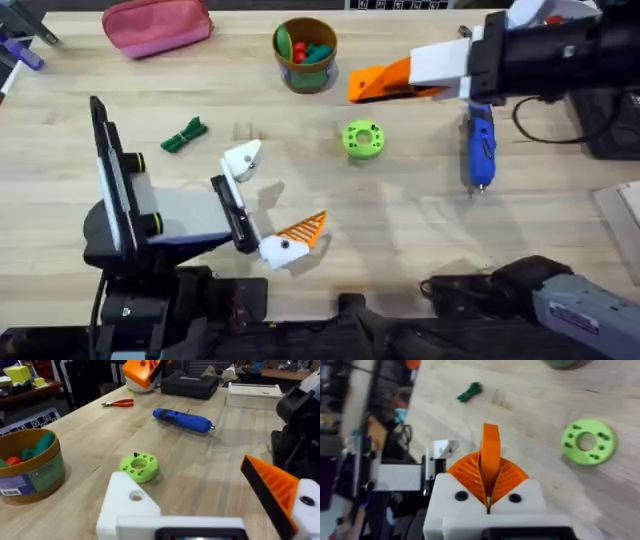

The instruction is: Pick up the gripper from the table and insert it into the empty holder that is missing its gripper. Then pick up a screw, insert it into the mounting hole, and use the screwdriver to tighten it. Finally, clean up the table by picking up the vegetable and placing it into the bucket.

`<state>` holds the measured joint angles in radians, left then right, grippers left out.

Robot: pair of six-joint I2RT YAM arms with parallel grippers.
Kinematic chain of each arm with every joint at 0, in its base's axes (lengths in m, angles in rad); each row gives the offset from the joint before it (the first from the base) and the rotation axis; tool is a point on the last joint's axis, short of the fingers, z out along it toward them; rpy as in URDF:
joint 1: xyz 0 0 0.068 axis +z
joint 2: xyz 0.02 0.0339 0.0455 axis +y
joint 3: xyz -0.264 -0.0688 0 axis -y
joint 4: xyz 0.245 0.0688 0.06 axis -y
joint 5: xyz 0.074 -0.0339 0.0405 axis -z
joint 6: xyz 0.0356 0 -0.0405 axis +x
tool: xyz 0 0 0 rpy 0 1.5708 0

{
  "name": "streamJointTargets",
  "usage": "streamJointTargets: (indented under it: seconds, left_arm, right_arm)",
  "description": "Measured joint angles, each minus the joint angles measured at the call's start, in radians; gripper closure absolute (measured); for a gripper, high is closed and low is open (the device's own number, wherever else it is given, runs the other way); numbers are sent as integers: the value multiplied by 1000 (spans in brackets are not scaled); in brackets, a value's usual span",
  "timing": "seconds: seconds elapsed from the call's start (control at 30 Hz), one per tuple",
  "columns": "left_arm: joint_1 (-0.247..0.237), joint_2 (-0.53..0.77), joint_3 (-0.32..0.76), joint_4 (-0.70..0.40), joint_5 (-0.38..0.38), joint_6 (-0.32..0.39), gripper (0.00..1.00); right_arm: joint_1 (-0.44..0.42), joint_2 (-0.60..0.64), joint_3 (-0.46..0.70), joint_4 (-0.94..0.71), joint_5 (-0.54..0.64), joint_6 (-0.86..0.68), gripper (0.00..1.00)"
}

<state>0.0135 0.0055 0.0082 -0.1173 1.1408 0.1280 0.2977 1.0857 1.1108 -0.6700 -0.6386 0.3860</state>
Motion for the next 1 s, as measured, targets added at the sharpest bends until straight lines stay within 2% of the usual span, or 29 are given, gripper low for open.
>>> streamJointTargets:
  seconds: [0.13, 0.27, 0.43, 0.77, 1.0]
  left_arm:
    - [0, 0, 0, 0, 0, 0, 15]
    - [0, 0, 0, 0, 0, 0, 15]
    - [0, 0, 0, 0, 0, 0, 15]
    - [0, 0, 0, 0, 0, 0, 15]
    - [0, 0, 0, 0, 0, 0, 15]
  right_arm:
    - [-29, 0, -89, 144, -159, 7, 996]
    - [-64, 0, -213, 379, -326, 39, 996]
    - [-79, 15, -330, 574, -452, 127, 996]
    - [-78, 240, -347, 697, -749, 178, 996]
    - [-38, 364, -349, 793, -823, 193, 996]
